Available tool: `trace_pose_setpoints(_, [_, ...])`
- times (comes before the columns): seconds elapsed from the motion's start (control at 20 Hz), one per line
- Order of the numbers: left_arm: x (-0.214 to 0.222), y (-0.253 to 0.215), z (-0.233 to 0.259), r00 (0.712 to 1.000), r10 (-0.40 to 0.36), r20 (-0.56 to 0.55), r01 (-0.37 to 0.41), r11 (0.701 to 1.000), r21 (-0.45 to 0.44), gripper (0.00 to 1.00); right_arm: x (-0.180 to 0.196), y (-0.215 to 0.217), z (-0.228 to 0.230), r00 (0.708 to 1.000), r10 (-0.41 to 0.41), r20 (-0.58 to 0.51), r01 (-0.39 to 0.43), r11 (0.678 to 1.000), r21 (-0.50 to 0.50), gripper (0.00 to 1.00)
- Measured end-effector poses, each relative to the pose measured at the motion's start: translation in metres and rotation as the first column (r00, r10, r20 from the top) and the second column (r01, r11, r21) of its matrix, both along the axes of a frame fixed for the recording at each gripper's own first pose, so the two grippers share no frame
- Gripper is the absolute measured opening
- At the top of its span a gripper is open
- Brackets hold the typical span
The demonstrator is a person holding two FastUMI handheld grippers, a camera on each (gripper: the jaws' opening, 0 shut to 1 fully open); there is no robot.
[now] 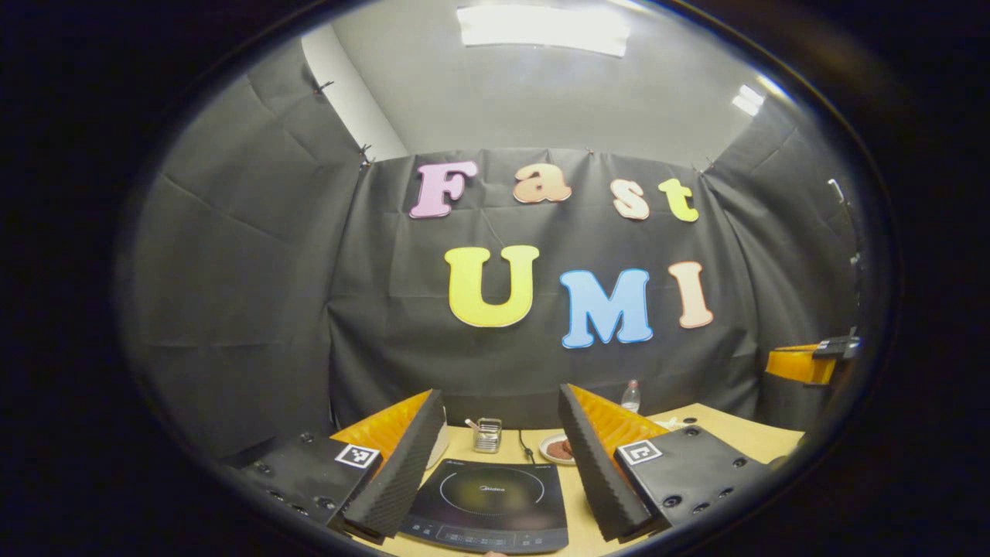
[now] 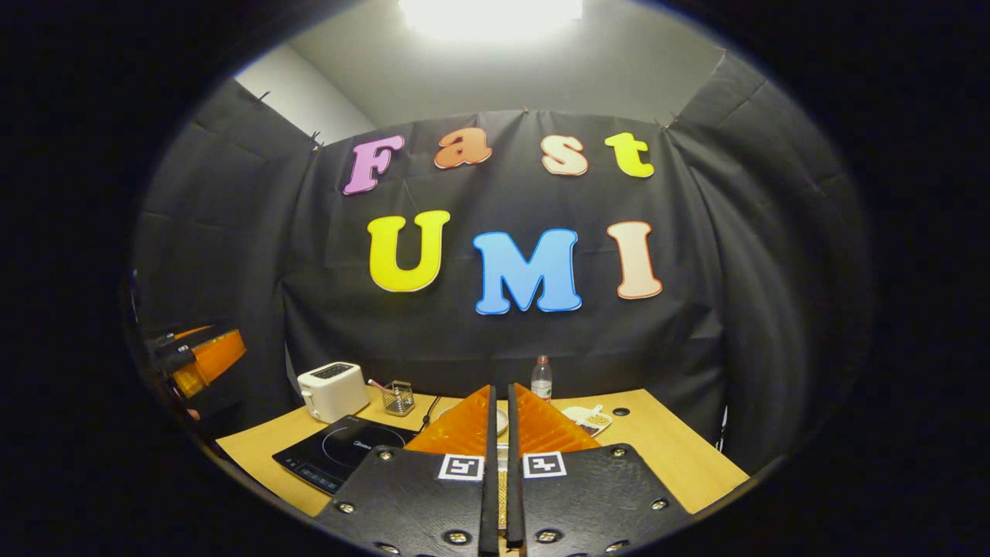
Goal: First push the handle of the pot to place it horizontally, then grasp the pot with both hands and set it on the induction cooktop.
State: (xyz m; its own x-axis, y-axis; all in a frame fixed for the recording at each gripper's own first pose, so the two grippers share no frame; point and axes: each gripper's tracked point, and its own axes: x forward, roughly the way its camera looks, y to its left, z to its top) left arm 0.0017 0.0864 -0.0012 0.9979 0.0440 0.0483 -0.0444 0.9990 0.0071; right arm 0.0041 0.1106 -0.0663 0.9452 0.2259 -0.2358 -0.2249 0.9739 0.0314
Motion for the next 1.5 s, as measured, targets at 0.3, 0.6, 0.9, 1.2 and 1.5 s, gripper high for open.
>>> trace_pose_setpoints(0.3, [0.003, 0.019, -0.014, 1.0, -0.009, -0.017, 0.008, 1.0, -0.006, 0.96, -0.017, 0.025, -0.044, 0.989, 0.073, -0.131, -0.08, 0.996, -0.047, 0.04])
trace_pose_setpoints(0.6, [0.01, 0.027, -0.019, 0.999, 0.025, -0.024, -0.025, 1.0, -0.007, 0.93, -0.025, 0.043, -0.101, 0.94, 0.198, -0.278, -0.235, 0.966, -0.107, 0.04])
trace_pose_setpoints(0.9, [0.025, 0.018, -0.026, 0.997, 0.057, -0.053, -0.058, 0.998, 0.001, 0.96, -0.039, 0.056, -0.16, 0.832, 0.32, -0.453, -0.379, 0.925, -0.042, 0.04])
trace_pose_setpoints(1.2, [0.042, 0.007, -0.035, 0.992, 0.099, -0.078, -0.099, 0.995, 0.016, 0.96, -0.059, 0.05, -0.21, 0.677, 0.408, -0.613, -0.52, 0.854, -0.005, 0.05])
trace_pose_setpoints(1.5, [0.057, -0.005, -0.039, 0.985, 0.144, -0.092, -0.143, 0.99, 0.017, 0.98, -0.074, 0.033, -0.25, 0.538, 0.431, -0.725, -0.585, 0.81, 0.048, 0.05])
